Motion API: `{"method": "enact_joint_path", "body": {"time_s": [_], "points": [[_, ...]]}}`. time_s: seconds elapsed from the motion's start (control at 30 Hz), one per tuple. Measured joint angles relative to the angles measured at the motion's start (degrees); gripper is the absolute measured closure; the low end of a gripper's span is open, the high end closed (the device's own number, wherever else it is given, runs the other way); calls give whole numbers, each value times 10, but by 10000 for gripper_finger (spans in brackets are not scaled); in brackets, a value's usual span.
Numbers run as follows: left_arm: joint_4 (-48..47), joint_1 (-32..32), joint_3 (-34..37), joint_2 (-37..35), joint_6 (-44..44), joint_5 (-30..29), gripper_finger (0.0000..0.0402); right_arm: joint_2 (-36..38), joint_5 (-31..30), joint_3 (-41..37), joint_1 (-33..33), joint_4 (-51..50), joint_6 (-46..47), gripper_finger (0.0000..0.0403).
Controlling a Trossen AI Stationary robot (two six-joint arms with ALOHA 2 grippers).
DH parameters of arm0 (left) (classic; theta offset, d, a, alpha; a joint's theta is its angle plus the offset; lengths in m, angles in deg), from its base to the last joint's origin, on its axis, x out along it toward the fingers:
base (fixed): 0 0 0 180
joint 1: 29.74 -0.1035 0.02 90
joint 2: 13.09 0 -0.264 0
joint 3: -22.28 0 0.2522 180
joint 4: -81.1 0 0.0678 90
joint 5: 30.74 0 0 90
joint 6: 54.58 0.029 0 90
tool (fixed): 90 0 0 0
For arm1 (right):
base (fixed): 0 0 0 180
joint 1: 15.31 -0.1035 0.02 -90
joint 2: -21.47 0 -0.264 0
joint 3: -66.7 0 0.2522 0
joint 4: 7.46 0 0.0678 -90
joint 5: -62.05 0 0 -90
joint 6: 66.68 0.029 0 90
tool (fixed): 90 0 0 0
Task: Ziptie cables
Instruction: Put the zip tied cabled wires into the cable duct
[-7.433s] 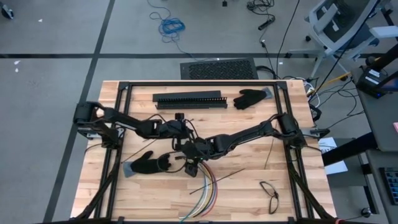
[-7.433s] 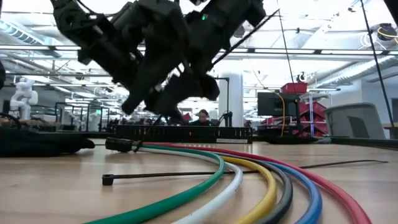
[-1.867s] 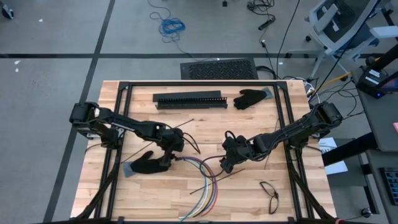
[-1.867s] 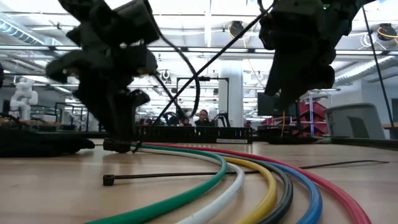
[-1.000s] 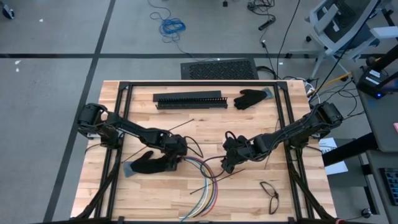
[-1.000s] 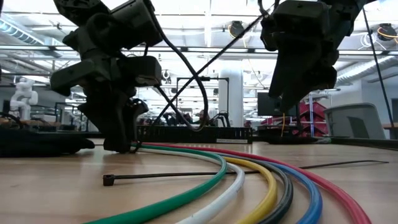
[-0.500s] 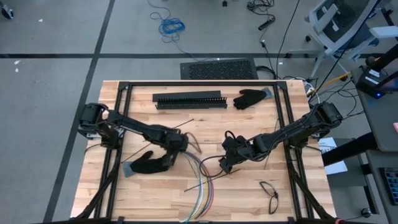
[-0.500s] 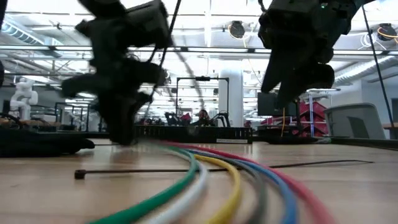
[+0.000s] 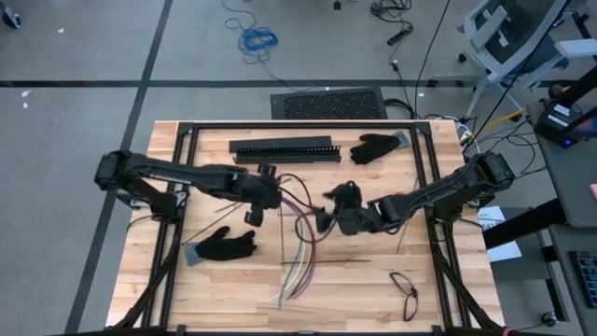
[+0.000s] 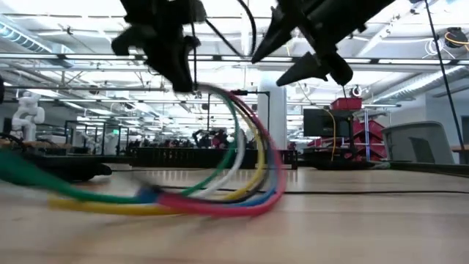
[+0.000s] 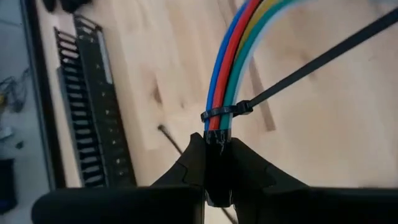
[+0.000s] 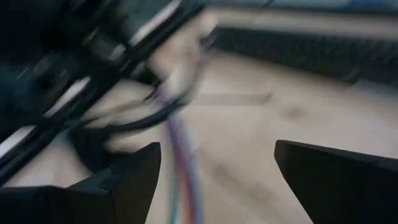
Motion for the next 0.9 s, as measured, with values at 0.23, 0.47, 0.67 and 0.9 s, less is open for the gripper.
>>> {"method": "enact_joint_path", "body": {"time_s": [0.23,0.47,0.67,0.9], "points": [[-17,-3,23,-109,-44,14,360,0,-58,-39,71,114,60,90],[-10,-2,41,-181,-63,-15,360,-56,226,-183,218,633,92,90],[-6,-2,62,-172,45,-9,360,-119,471,-95,290,514,111,90],[21,-4,65,-117,210,-47,360,-177,587,34,281,396,37,90]]}}
